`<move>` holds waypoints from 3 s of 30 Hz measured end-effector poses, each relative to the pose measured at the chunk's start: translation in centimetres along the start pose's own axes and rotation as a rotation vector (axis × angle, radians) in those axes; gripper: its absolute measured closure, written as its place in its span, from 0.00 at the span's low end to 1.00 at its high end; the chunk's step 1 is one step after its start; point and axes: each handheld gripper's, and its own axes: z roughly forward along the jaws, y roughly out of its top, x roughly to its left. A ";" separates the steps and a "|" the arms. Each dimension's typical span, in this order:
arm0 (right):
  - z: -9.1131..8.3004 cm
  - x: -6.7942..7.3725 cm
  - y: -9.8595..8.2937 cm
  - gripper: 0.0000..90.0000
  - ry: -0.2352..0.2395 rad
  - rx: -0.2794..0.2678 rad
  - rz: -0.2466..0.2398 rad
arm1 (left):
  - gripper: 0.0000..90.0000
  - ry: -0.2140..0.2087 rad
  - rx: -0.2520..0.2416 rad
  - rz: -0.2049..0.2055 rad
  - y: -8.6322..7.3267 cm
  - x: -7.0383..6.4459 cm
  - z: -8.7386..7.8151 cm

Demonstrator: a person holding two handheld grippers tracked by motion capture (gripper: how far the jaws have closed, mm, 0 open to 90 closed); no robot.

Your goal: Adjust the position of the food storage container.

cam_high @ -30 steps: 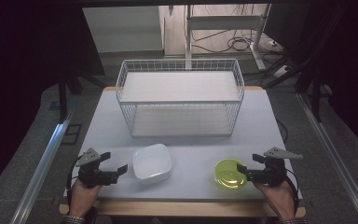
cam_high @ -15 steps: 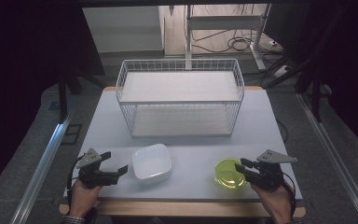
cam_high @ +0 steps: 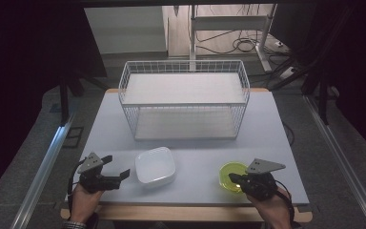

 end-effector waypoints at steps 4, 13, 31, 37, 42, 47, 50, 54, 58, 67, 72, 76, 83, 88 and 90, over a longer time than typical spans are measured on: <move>0.0 0.4 0.1 1.00 0.028 0.008 -0.003 | 0.07 0.007 0.001 0.005 0.0 0.0 0.0; 0.2 1.1 0.1 1.00 0.080 0.033 -0.018 | 0.07 0.014 0.003 0.009 -0.1 0.1 -0.1; 1.1 1.9 -0.3 1.00 0.125 0.113 -0.073 | 0.07 0.035 0.019 0.019 -0.3 0.0 -0.1; 1.3 1.1 -0.5 1.00 0.115 0.119 -0.052 | 0.07 0.036 0.027 0.022 -0.3 0.0 0.0; 1.3 0.1 -0.7 1.00 0.097 0.116 -0.024 | 0.07 0.039 0.033 0.026 -0.3 -0.1 0.1; 1.2 -1.0 -0.9 1.00 0.084 0.101 0.011 | 0.07 0.041 0.040 0.028 -0.3 -0.1 0.2; 1.2 -1.6 -0.9 1.00 0.076 0.096 0.024 | 0.07 0.042 0.043 0.031 -0.3 -0.2 0.2; 1.1 -2.3 -1.0 1.00 0.062 0.088 0.041 | 0.07 0.043 0.047 0.033 -0.3 -0.2 0.3; 1.1 -3.0 -1.1 1.00 0.056 0.080 0.060 | 0.07 0.044 0.050 0.035 -0.4 -0.2 0.3; 0.9 -4.9 -1.2 1.00 0.017 0.058 0.100 | 0.08 0.043 0.058 0.032 -0.4 -0.2 0.4; 0.6 -5.7 -1.4 1.00 -0.009 0.049 0.118 | 0.08 0.045 0.060 0.028 -0.3 -0.2 0.4; 0.4 -6.4 -1.5 1.00 -0.032 0.044 0.131 | 0.08 0.045 0.063 0.027 -0.3 -0.2 0.4; 0.1 -7.2 -1.8 1.00 -0.051 0.026 0.163 | 0.08 0.045 0.071 0.029 -0.4 -0.2 0.5; -0.1 -6.3 -1.4 0.97 -0.097 -0.001 0.115 | 0.08 0.047 0.073 0.022 -0.4 -0.1 0.5; -0.2 -6.0 -1.3 0.93 -0.122 -0.015 0.081 | 0.08 0.046 0.075 0.022 -0.4 -0.1 0.5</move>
